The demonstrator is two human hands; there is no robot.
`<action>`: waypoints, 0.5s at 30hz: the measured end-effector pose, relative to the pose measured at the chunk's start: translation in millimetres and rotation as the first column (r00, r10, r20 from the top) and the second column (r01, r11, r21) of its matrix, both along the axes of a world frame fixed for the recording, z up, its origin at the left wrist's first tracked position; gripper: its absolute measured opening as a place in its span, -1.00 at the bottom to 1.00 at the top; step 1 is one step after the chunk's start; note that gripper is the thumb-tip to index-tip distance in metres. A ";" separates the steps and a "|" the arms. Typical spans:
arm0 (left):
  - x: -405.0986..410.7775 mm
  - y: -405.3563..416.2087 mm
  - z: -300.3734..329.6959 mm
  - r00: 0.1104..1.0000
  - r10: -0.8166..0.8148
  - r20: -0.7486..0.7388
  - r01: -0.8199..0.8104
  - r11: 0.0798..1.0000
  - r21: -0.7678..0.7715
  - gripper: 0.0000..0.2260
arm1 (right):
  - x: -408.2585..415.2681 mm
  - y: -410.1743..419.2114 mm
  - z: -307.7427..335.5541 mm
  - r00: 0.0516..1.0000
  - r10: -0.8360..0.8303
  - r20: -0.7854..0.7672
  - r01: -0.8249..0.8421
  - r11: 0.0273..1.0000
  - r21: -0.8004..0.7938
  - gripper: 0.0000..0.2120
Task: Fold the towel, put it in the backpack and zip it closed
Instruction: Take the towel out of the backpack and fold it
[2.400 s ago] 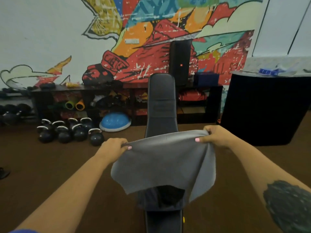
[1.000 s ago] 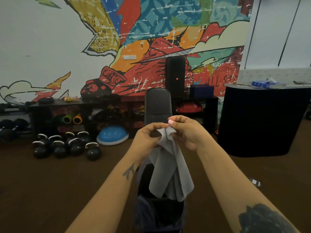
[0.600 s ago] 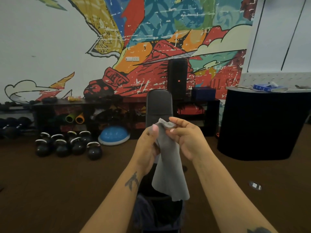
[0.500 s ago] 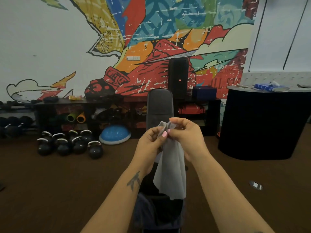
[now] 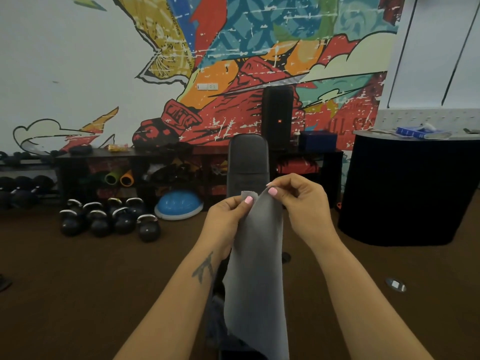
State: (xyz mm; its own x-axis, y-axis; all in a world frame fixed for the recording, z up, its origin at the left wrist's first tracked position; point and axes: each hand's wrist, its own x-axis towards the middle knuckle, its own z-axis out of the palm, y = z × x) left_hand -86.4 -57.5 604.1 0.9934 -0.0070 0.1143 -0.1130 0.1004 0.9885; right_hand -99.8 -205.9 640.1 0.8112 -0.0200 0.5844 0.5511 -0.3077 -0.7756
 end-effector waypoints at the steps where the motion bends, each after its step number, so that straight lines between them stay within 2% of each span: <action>1: 0.3 -0.3 2.0 1.000 0.028 0.011 -0.029 0.999 0.033 -0.86 | -1.6 -0.9 2.8 0.997 0.072 -0.027 -0.072 0.997 0.003 -0.80; 4: 0.7 -4.9 8.0 0.997 0.077 0.024 -0.079 0.990 0.117 -0.94 | -1.9 0.8 8.5 0.981 0.164 -0.107 -0.170 0.984 -0.046 -0.80; 9: -1.9 -8.4 13.1 0.989 0.069 0.131 -0.096 0.971 0.219 -0.88 | 6.2 0.9 6.6 0.983 0.054 -0.178 -0.078 0.988 -0.133 -0.82; 15: -1.3 -6.8 16.8 0.963 0.029 0.270 -0.112 0.948 0.299 -0.86 | 10.4 -2.0 6.1 0.974 0.072 -0.214 -0.101 0.987 -0.128 -0.87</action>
